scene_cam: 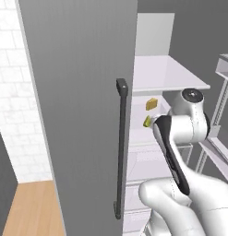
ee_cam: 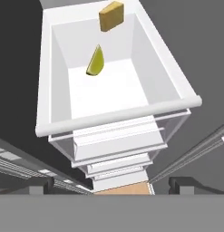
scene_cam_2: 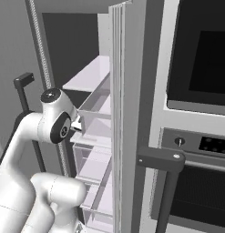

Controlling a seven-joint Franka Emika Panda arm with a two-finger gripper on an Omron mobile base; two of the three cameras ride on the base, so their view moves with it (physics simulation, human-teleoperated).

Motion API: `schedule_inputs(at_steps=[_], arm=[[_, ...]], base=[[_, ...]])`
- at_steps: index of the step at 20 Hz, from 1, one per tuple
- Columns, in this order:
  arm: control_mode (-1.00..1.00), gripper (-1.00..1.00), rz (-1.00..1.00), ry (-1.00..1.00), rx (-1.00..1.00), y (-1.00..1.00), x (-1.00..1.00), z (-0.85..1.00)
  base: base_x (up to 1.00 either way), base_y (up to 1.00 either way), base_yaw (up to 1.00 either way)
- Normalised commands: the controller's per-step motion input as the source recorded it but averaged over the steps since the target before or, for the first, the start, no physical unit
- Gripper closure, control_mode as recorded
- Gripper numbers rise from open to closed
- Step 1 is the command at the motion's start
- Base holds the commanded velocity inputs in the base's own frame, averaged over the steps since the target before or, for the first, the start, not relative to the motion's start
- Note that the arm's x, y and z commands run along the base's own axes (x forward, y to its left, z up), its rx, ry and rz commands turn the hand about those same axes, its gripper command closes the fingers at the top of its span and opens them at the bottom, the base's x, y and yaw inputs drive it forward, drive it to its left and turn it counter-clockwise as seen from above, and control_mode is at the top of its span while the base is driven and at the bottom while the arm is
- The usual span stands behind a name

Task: Grab a lemon wedge from the fridge and one ice cube from the ice bowl, and put them in the glass of lemonade.

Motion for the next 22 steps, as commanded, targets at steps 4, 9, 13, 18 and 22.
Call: schedule_inputs(at_steps=[4,9,13,18,22], arm=[[-1.00,-1.00,0.00,0.06,0.00,0.00,0.16,-0.41],[-1.00,-1.00,0.00,0.02,0.00,-0.07,0.15,-0.42],[-1.00,-1.00,0.01,0.00,0.00,-0.03,0.30,-0.41],[-1.00,-1.00,0.06,0.04,0.00,0.00,0.55,-0.18],[-1.00,-1.00,0.09,0.04,0.00,0.00,0.71,0.04]], base=[[0.00,0.00,0.00],[0.00,0.00,0.00],[0.00,0.00,0.00],[0.00,0.00,0.00],[0.00,0.00,0.00]])
